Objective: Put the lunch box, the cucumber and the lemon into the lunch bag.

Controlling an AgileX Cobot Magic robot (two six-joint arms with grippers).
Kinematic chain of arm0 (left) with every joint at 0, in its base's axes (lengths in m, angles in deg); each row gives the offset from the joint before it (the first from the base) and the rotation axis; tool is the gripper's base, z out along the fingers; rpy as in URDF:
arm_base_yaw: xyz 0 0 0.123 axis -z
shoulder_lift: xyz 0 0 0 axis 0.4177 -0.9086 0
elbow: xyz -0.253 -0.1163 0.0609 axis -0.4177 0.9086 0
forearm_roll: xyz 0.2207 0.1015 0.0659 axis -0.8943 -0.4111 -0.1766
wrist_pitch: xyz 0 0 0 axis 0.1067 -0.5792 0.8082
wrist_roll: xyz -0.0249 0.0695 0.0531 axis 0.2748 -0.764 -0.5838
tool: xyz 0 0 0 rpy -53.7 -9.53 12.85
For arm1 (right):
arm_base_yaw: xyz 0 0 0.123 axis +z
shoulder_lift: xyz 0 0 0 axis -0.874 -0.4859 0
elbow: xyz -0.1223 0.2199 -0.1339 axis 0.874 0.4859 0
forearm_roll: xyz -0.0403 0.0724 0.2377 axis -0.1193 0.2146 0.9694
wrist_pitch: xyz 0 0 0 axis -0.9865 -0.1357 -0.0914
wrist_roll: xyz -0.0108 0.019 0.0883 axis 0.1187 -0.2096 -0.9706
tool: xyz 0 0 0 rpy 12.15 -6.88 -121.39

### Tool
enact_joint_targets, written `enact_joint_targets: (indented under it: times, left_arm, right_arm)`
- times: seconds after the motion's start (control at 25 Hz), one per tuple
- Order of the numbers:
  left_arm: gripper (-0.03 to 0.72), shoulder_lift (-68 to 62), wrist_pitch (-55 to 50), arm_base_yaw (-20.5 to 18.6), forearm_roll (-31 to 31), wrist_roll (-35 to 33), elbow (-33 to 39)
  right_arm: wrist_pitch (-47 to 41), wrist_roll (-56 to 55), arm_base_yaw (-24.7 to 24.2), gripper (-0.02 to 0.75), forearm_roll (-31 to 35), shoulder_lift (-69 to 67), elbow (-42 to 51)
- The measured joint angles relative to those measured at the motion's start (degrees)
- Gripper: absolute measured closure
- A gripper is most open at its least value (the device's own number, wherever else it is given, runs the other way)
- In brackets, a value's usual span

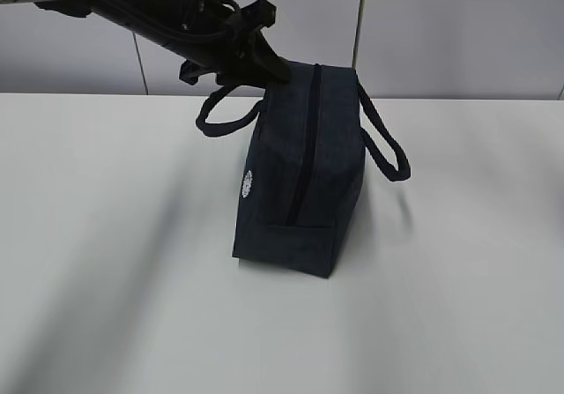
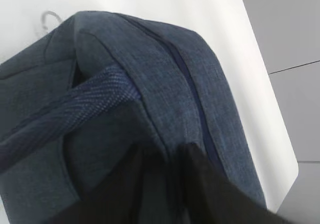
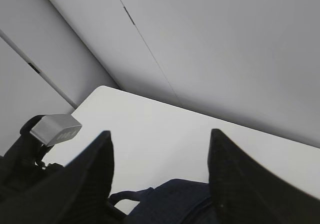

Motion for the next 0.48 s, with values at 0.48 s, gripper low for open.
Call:
enact_joint_targets:
  times: [0.48]
  left_arm:
    - [0.256, 1.43, -3.15, -4.49, -2.90, -0.65, 0.00]
  right_arm:
    - [-0.67, -2.04, 0.00, 0.290, -0.75, 0.53, 0.00]
